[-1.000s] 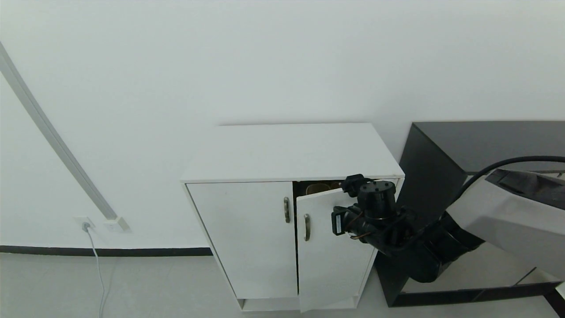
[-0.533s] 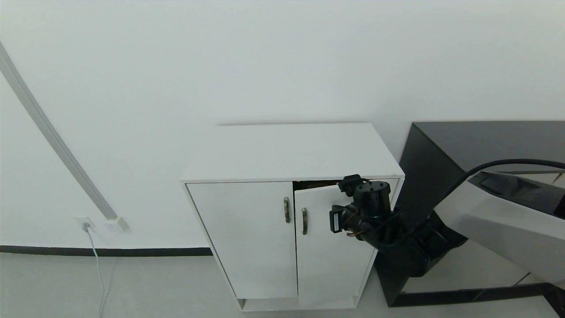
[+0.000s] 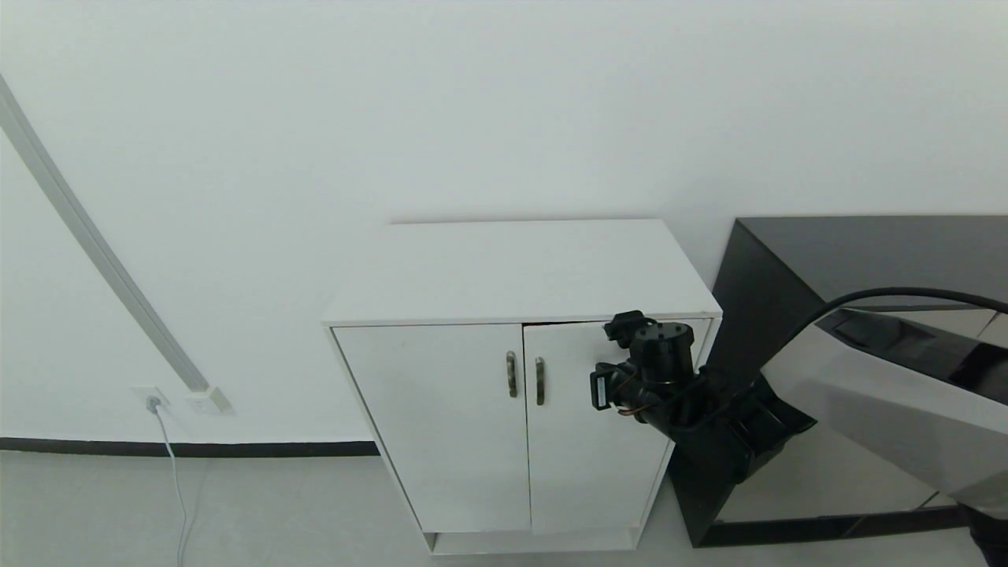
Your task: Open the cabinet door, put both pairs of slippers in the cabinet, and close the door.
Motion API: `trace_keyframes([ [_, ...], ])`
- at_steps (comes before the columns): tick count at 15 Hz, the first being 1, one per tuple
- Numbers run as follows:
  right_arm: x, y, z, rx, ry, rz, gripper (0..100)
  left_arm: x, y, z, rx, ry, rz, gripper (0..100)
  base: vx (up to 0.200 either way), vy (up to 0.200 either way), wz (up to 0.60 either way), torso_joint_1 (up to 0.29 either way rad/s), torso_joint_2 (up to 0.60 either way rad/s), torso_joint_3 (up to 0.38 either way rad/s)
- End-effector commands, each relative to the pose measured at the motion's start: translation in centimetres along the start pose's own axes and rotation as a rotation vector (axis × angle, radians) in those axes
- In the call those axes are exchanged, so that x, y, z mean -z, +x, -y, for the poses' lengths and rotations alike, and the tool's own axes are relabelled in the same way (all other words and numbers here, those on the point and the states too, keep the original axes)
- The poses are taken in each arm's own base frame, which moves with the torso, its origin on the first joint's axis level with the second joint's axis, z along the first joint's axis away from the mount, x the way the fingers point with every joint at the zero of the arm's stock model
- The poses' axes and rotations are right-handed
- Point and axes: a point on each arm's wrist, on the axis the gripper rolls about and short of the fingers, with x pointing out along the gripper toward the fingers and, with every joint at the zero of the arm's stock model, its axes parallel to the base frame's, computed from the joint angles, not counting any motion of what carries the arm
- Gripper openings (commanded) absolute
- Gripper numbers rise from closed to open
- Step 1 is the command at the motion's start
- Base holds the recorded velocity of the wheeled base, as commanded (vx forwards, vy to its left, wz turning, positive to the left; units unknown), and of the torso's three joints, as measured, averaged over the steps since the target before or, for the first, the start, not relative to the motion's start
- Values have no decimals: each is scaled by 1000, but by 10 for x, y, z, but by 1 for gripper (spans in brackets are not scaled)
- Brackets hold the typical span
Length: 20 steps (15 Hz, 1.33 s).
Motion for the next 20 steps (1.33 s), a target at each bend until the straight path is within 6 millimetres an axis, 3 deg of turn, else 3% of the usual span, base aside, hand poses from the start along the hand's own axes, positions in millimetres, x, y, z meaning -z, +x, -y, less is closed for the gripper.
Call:
trace_keyframes([
  [1, 1, 2, 0, 1, 0, 1, 0, 0, 0, 0, -1, -1, -1, 0, 0, 0, 0, 0, 0, 0],
  [20, -1, 10, -1, 2, -11, 20, 0, 0, 0, 0, -1, -1, -1, 0, 0, 0, 0, 0, 0, 0],
])
